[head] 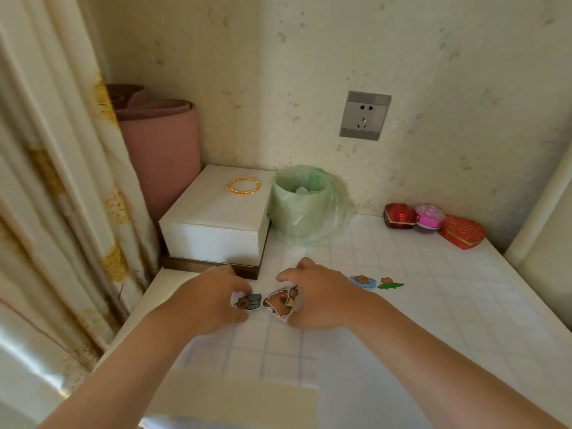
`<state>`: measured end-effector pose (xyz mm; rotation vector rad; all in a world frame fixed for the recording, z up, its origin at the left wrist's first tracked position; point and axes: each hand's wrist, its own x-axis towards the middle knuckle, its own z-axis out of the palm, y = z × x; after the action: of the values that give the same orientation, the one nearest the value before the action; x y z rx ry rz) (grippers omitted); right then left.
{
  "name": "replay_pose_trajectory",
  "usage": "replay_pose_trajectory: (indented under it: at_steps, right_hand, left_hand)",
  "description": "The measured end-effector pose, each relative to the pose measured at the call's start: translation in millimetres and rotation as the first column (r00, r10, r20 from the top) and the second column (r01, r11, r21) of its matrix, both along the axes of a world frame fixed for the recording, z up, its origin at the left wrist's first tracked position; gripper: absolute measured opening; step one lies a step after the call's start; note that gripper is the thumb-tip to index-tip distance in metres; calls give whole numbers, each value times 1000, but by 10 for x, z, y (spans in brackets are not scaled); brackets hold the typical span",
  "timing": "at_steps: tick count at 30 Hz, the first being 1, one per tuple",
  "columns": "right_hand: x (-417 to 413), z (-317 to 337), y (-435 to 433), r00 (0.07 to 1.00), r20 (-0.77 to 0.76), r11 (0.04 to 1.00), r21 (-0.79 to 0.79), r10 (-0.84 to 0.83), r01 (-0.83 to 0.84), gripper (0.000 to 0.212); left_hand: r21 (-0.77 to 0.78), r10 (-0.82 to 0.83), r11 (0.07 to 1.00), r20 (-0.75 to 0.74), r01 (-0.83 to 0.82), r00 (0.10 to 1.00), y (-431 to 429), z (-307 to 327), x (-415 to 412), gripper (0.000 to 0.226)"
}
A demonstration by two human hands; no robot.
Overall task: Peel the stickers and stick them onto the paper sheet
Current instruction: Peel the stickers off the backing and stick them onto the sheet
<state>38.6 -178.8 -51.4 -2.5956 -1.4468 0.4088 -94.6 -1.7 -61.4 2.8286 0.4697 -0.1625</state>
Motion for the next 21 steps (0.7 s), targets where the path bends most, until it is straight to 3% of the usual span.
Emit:
replay_pose_trajectory:
  at_steps: [3, 9, 13, 21]
  right_hand:
    - [62, 44, -51, 997, -66, 999, -40, -39, 37, 74]
    - [106, 78, -116, 985, -169, 999, 20, -46, 50, 58]
    - [120, 106, -112, 988, -150, 994, 96, -43, 58, 28]
    - [153, 112, -140, 972, -181, 945, 264, -150, 195, 19]
  left_hand:
    - [-31, 13, 999, 11, -13, 1000, -3, 13, -2, 33]
    - [-68, 16, 998, 33, -14, 999, -19, 70, 4, 30]
    - [-114, 26, 993, 49, -21, 998, -55, 65, 1, 26]
    - [-96, 1, 995, 77, 6, 997, -146, 9, 85, 31]
